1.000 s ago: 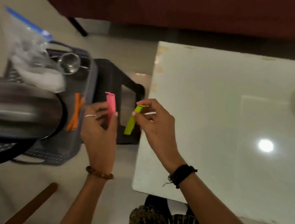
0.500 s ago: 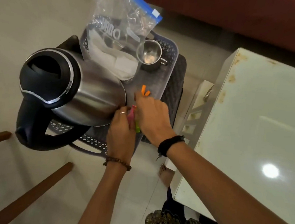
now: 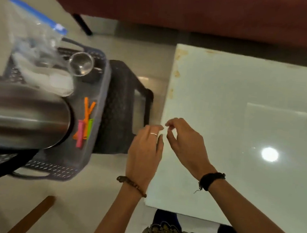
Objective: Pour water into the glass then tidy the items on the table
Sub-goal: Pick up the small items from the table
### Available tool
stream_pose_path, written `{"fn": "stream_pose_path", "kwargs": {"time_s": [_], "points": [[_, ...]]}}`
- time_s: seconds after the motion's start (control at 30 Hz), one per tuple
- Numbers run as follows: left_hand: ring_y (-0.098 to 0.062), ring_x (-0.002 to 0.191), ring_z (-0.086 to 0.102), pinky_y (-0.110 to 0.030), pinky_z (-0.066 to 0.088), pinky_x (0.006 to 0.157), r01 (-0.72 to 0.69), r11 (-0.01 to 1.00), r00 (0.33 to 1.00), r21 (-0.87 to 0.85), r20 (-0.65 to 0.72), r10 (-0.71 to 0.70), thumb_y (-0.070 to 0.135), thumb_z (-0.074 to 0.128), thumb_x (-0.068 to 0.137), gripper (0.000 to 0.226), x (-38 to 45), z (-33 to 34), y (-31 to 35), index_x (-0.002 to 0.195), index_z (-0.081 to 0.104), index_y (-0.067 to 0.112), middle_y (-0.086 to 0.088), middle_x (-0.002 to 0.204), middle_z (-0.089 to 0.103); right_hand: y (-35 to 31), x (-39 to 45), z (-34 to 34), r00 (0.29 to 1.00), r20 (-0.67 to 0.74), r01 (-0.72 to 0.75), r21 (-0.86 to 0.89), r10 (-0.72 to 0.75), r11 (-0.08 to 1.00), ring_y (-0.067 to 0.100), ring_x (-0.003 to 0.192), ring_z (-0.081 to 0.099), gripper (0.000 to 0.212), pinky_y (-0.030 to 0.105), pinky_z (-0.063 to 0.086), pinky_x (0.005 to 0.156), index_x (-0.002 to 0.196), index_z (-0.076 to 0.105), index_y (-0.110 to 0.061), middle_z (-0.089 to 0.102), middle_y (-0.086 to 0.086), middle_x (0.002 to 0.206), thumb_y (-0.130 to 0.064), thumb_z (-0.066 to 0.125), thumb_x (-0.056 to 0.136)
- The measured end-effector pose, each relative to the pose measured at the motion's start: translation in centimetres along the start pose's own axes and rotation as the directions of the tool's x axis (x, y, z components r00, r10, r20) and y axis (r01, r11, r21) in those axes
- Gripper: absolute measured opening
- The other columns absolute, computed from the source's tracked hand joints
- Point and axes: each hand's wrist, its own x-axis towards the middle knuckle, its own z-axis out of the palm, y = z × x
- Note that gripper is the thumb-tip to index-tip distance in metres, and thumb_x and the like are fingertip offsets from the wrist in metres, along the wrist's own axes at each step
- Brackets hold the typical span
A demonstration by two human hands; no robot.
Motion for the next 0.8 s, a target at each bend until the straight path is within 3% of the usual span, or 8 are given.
{"fn": "stream_pose_path", "kwargs": {"time_s": [0.1, 0.23, 0.33, 0.4, 0.57, 0.67, 0.8], "points": [[-0.028, 0.119, 0.055, -0.033, 0.040, 0.102, 0.003, 1.000, 0.964, 0.004, 0.266, -0.004, 0.014, 0.055, 0.091, 0.035, -1.0, 5.4, 5.2, 0.125, 0.053, 0.006, -0.014, 0.127, 0.058, 7.0, -4.2, -3.0, 0.990, -0.025, -0.139, -0.005, 0.139, 0.990, 0.013, 0.070, 0.058, 0.018, 0.028, 0.050, 0.062, 0.110, 0.054, -0.019, 0.061, -0.005, 0.104, -0.017, 0.047, 0.094], [-0.018, 0.143, 0.021, -0.030, 0.017, 0.116, -0.175, 0.984, 0.863, 0.034, 0.486, 0.136, 0.023, 0.046, 0.095, 0.053, -3.4, 14.1, 13.9, 0.144, 0.026, 0.018, -0.003, 0.154, 0.023, 17.8, -11.4, -8.4, 0.959, -0.063, -0.280, -0.069, 0.275, 0.958, 0.016, 0.103, 0.056, 0.030, 0.026, 0.046, 0.081, 0.124, 0.050, -0.015, 0.058, 0.000, 0.121, -0.013, 0.047, 0.094], [-0.023, 0.141, 0.025, -0.038, 0.025, 0.114, -0.347, 0.936, 0.767, 0.059, 0.592, 0.247, 0.026, 0.055, 0.090, 0.063, -5.3, 20.0, 21.2, 0.144, 0.025, 0.018, -0.004, 0.154, 0.023, 25.0, -16.9, -12.5, 0.926, -0.068, -0.378, -0.123, 0.372, 0.918, 0.021, 0.132, 0.037, 0.043, 0.030, 0.031, 0.107, 0.137, 0.038, -0.013, 0.038, 0.007, 0.147, -0.017, 0.046, 0.095], [-0.025, 0.136, 0.036, -0.042, 0.036, 0.109, -0.455, 0.890, 0.706, 0.038, 0.624, 0.334, 0.027, 0.064, 0.084, 0.068, -6.6, 24.2, 26.5, 0.142, 0.029, 0.018, -0.008, 0.150, 0.032, 30.1, -20.5, -15.5, 0.896, -0.084, -0.443, -0.137, 0.435, 0.886, 0.020, 0.139, 0.026, 0.049, 0.030, 0.020, 0.113, 0.142, 0.031, -0.014, 0.025, 0.006, 0.154, -0.022, 0.044, 0.096], [-0.018, 0.145, 0.009, -0.031, 0.012, 0.117, -0.597, 0.801, 0.526, -0.042, 0.733, 0.431, 0.037, 0.042, 0.095, 0.071, -9.2, 33.9, 36.9, 0.136, -0.016, 0.034, -0.001, 0.158, 0.000, 40.2, -28.1, -21.5, 0.795, -0.134, -0.601, -0.035, 0.592, 0.799, 0.019, 0.140, 0.022, 0.053, 0.031, 0.017, 0.114, 0.144, 0.025, -0.017, 0.022, 0.003, 0.155, -0.026, 0.044, 0.096], [-0.017, 0.145, 0.011, -0.030, 0.014, 0.117, -0.658, 0.749, 0.461, -0.074, 0.748, 0.478, 0.040, 0.041, 0.095, 0.071, -10.1, 38.2, 41.7, 0.138, -0.015, 0.033, 0.000, 0.158, 0.001, 44.5, -31.3, -24.2, 0.754, -0.184, -0.642, -0.003, 0.631, 0.767, 0.021, 0.135, 0.032, 0.048, 0.033, 0.027, 0.110, 0.141, 0.032, -0.014, 0.033, 0.006, 0.150, -0.023, 0.045, 0.095], [-0.018, 0.145, 0.011, -0.030, 0.016, 0.116, -0.734, 0.674, 0.387, -0.084, 0.765, 0.516, 0.040, 0.043, 0.094, 0.068, -10.2, 42.5, 46.9, 0.146, 0.001, 0.030, -0.003, 0.158, 0.003, 48.8, -34.4, -26.4, 0.700, -0.246, -0.673, 0.088, 0.670, 0.735, 0.021, 0.128, 0.041, 0.043, 0.031, 0.034, 0.104, 0.138, 0.037, -0.013, 0.043, 0.006, 0.143, -0.021, 0.045, 0.096]]}}
